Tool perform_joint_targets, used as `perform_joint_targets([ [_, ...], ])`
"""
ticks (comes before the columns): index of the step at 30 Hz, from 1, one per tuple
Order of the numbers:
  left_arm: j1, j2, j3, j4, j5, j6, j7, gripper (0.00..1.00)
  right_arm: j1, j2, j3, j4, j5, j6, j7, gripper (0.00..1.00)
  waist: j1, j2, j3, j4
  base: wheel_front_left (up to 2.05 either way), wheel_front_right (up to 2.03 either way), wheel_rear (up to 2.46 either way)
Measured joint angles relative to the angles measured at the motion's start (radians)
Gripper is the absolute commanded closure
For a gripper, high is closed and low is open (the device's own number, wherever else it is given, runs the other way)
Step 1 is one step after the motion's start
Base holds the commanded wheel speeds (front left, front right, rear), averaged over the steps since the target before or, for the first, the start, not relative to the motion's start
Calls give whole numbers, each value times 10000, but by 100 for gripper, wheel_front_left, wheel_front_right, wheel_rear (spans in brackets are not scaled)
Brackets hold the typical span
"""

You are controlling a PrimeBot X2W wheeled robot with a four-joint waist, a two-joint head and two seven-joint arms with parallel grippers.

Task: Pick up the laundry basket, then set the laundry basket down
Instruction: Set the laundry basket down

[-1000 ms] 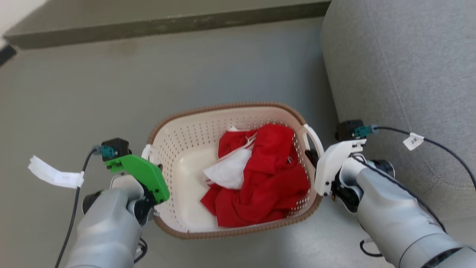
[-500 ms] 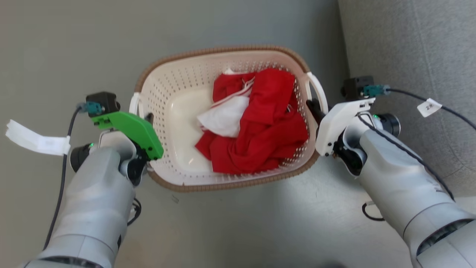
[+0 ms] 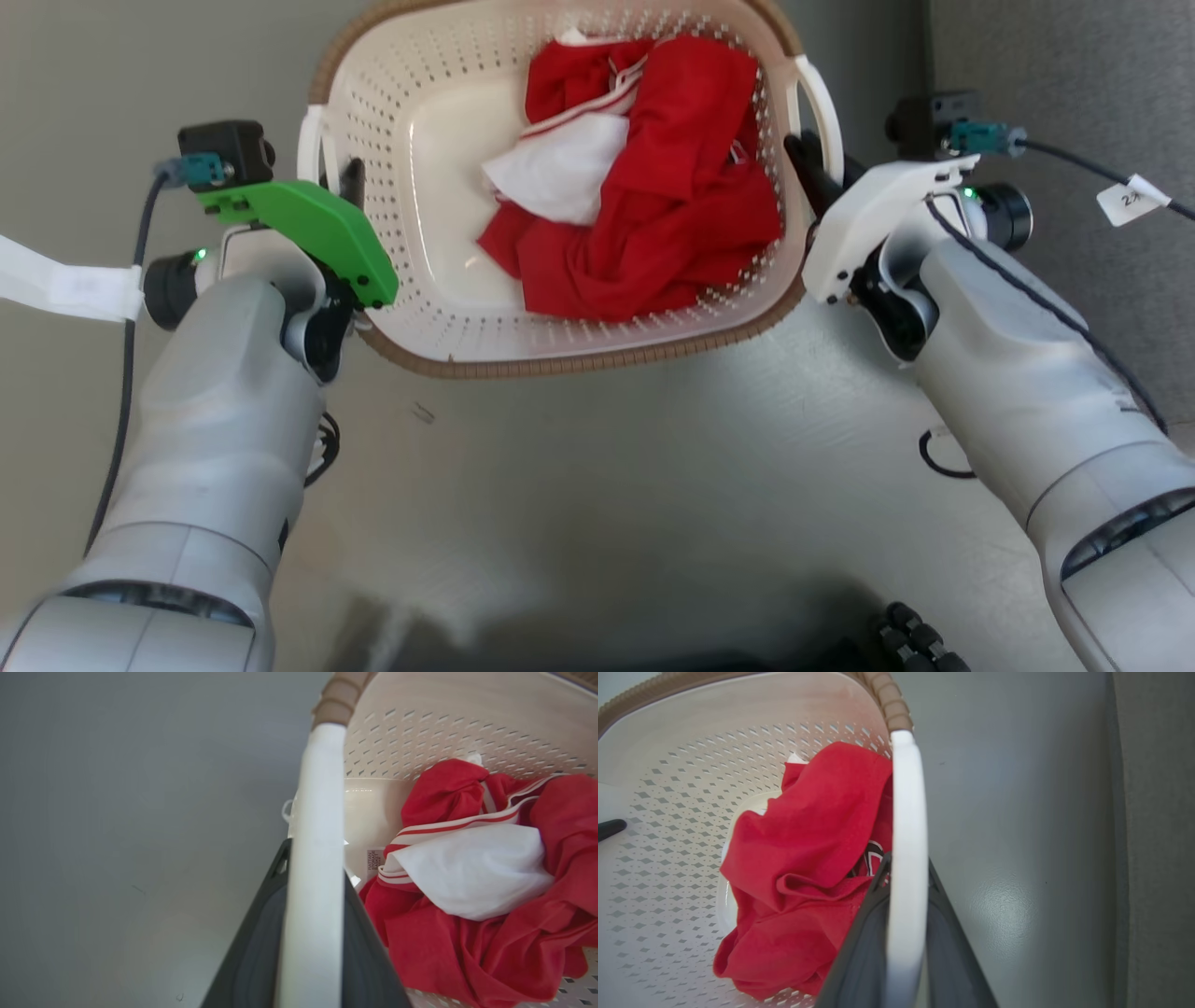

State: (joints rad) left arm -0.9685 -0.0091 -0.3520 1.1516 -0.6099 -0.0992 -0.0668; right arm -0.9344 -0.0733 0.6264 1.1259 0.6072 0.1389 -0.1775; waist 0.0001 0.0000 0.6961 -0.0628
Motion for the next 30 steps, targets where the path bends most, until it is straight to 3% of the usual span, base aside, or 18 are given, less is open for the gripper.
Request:
perform_joint_targets([
  [17,-1496,245,-159,-249,401,113,-851,100,-1532,-163,-102,-280,-255,-190,-596,100,1,0,2527,95,0,0,0],
  [30,-1827,251,-345,140,518,107,-938,100,-1716,-67,-224,-102,-274,-257,-690,100,-1,0,3362,68,0,0,0],
])
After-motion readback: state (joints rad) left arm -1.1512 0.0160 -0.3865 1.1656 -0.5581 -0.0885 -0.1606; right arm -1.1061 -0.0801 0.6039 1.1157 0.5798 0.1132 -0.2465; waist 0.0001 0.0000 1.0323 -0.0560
